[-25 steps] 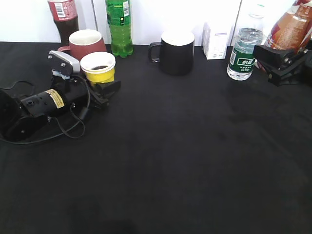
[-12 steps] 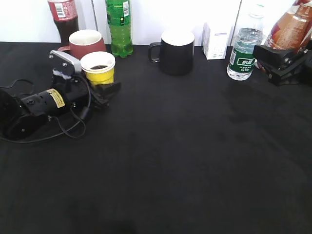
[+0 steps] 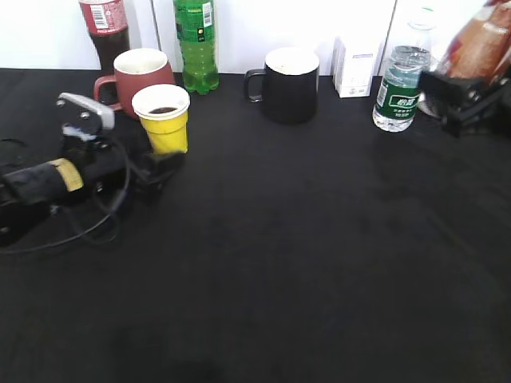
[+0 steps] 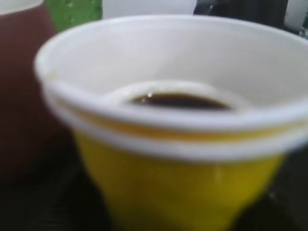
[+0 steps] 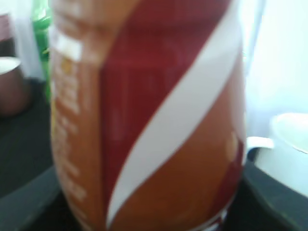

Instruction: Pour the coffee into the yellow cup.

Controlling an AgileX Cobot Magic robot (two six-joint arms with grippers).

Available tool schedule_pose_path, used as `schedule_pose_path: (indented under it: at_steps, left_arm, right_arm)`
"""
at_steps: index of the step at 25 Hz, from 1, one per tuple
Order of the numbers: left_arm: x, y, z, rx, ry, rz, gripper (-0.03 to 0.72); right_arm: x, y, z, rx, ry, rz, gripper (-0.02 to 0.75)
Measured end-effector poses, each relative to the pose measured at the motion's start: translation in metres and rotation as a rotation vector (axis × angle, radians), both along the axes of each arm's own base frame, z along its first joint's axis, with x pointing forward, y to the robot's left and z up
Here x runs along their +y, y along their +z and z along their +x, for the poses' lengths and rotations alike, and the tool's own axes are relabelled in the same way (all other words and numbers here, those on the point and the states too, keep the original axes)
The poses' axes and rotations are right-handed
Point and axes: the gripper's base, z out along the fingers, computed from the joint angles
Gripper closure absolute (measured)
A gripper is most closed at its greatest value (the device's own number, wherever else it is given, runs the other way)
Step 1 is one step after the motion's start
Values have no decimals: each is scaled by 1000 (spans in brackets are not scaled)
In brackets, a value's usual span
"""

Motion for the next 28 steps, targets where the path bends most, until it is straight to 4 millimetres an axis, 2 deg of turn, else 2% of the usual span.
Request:
schedule_pose_path:
  at_steps: [2, 4, 8, 9, 11, 14, 15, 16, 18, 21, 23, 26, 28]
  left_arm:
    - [5, 8, -16, 37, 10, 31, 69]
    - [9, 18, -33, 53, 17, 49, 72]
    - [13, 57, -52, -41, 5, 39, 86]
    - [12, 66, -54, -72, -8, 39, 90]
    - [12, 75, -56, -102, -18, 39, 92]
    - [12, 75, -56, -99, -19, 43, 96]
    - [12, 75, -56, -99, -19, 43, 96]
    - [12, 75, -56, -99, -19, 43, 96]
    - [12, 74, -56, -97, -19, 44, 96]
    - [12, 74, -57, -79, -18, 33, 96]
    - [11, 76, -59, -8, 6, 42, 97]
    - [-3, 82, -60, 169, 74, 175, 97]
    - [-21, 92, -60, 346, 183, 310, 111]
  right_arm:
    - [-10, -11, 8, 48, -126, 81, 202]
    - [-19, -33, 16, 110, -239, 101, 202]
    - [-22, -94, 27, 177, -256, -29, 202]
    - [-22, -104, 28, 189, -255, -44, 202]
    - [-22, -111, 33, 163, -253, -59, 202]
    - [-22, -112, 35, 156, -258, -58, 202]
    - [-22, -111, 35, 164, -260, -46, 187]
    - [-22, -110, 32, 191, -267, -18, 129]
    - [-23, -110, 23, 229, -273, -2, 73]
    - [-23, -113, 1, 285, -271, -7, 71]
    - [-24, -102, -11, 310, -275, -20, 75]
    - [-27, -75, -20, 404, -296, -84, 88]
    - [-33, -51, -19, 597, -341, -177, 108]
